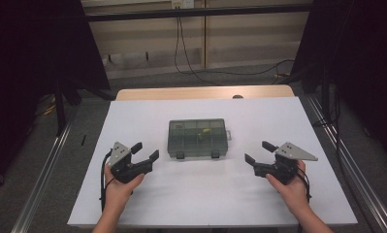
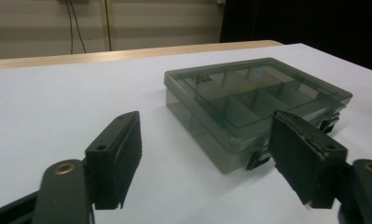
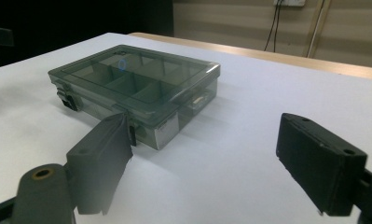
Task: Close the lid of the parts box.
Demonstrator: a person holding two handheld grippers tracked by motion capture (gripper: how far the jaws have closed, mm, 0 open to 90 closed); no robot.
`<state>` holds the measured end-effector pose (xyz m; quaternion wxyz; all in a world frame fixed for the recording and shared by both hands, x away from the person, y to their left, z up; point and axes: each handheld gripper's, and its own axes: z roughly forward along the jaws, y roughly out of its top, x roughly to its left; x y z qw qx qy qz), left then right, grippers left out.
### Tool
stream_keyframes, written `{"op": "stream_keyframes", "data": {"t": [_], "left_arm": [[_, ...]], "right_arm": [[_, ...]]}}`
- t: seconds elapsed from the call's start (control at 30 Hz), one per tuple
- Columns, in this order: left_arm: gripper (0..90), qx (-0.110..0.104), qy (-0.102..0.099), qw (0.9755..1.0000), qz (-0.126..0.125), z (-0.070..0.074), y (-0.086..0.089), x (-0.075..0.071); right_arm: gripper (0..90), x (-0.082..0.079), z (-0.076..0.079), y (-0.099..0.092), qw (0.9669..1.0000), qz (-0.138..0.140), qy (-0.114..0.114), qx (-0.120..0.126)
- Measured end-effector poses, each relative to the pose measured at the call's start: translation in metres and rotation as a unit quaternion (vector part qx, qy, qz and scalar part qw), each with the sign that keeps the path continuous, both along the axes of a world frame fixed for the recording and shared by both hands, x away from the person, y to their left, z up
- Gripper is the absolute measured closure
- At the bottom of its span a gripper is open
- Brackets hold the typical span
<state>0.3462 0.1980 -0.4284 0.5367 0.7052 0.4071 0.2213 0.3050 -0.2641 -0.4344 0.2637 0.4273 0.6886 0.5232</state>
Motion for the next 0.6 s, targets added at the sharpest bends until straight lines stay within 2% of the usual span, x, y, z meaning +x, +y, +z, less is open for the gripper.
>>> {"op": "stream_keyframes", "data": {"t": [0.07,0.23,0.33,0.5,0.6], "left_arm": [[22.6,-0.006,0.004,1.0000,0.003,-0.001,0.005,-0.004],[18.5,-0.001,-0.001,1.0000,0.002,-0.006,0.017,-0.013],[15.8,-0.012,0.006,0.9999,0.009,-0.008,0.021,-0.017],[9.9,-0.019,0.007,0.9998,0.008,-0.010,0.024,-0.019],[7.1,-0.016,0.004,0.9999,0.001,-0.011,0.023,-0.020]], "right_arm": [[15.6,-0.005,-0.001,-0.003,1.0000,-0.001,0.002,-0.001],[13.0,-0.018,-0.005,-0.009,1.0000,-0.004,-0.001,0.001],[11.3,-0.023,-0.006,-0.013,1.0000,-0.008,-0.003,-0.003],[7.4,-0.032,-0.008,-0.022,0.9996,-0.024,-0.008,0.011],[6.3,-0.033,-0.008,-0.025,0.9993,-0.030,-0.011,0.017]]}}
